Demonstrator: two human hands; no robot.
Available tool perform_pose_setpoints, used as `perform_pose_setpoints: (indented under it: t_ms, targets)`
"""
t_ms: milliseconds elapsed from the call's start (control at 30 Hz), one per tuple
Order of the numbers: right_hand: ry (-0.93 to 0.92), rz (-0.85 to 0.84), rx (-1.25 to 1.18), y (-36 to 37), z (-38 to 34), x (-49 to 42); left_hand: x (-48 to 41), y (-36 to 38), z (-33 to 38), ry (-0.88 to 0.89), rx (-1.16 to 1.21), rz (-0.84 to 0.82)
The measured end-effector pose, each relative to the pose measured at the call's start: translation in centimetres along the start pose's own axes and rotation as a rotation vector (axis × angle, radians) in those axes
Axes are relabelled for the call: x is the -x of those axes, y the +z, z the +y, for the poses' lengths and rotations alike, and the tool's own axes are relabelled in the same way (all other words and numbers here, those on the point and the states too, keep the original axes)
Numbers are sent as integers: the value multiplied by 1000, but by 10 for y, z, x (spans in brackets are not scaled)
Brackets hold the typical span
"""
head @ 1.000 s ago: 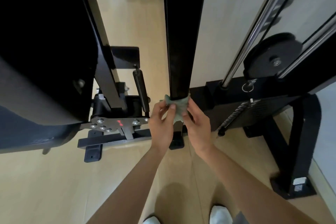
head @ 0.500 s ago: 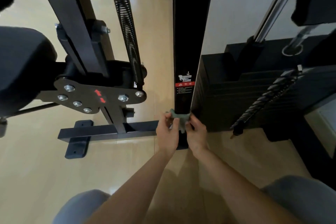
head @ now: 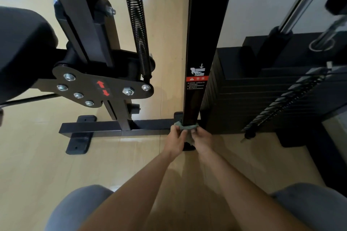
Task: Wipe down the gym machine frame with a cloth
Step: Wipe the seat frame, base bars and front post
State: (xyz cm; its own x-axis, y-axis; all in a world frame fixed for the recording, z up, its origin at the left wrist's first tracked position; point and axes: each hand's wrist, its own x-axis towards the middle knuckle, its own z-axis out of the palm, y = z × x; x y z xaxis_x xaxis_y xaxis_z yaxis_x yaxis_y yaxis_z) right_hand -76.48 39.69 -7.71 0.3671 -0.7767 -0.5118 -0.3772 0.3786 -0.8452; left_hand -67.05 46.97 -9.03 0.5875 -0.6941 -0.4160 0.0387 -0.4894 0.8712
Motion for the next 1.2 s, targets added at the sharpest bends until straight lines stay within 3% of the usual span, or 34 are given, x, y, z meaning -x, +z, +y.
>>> perform_pose_setpoints:
  t_ms: [100, 200, 367, 500, 567, 733, 933, 1033, 1200]
  targets:
    - [86, -1, -126, -3, -1, 1, 3, -2, 7, -39, 98, -31]
    - [104, 93, -256, -3, -9, 3, 7, -3, 18, -24, 124, 64]
    - [-52, 248, -359, 5, -36, 26, 26, -5, 48, 93, 153, 281]
    - [-155, 335, -340, 13, -64, 58, 51, -18, 82, 157, 319, 316]
    - [-249, 285, -366, 23, -81, 75, 67, -29, 97, 170, 451, 340]
    - [-448, 90, -410, 47, -125, 119, 111, -77, 131, 276, 568, 584]
    - [-498, -94, -533, 79, -171, 141, 142, -154, 167, 429, 424, 755]
    - [-699, -90, -421, 96, -184, 145, 142, -177, 176, 468, 395, 902]
    - [-1399, 14, 46, 97, -213, 123, 129, -188, 184, 617, 27, 1016]
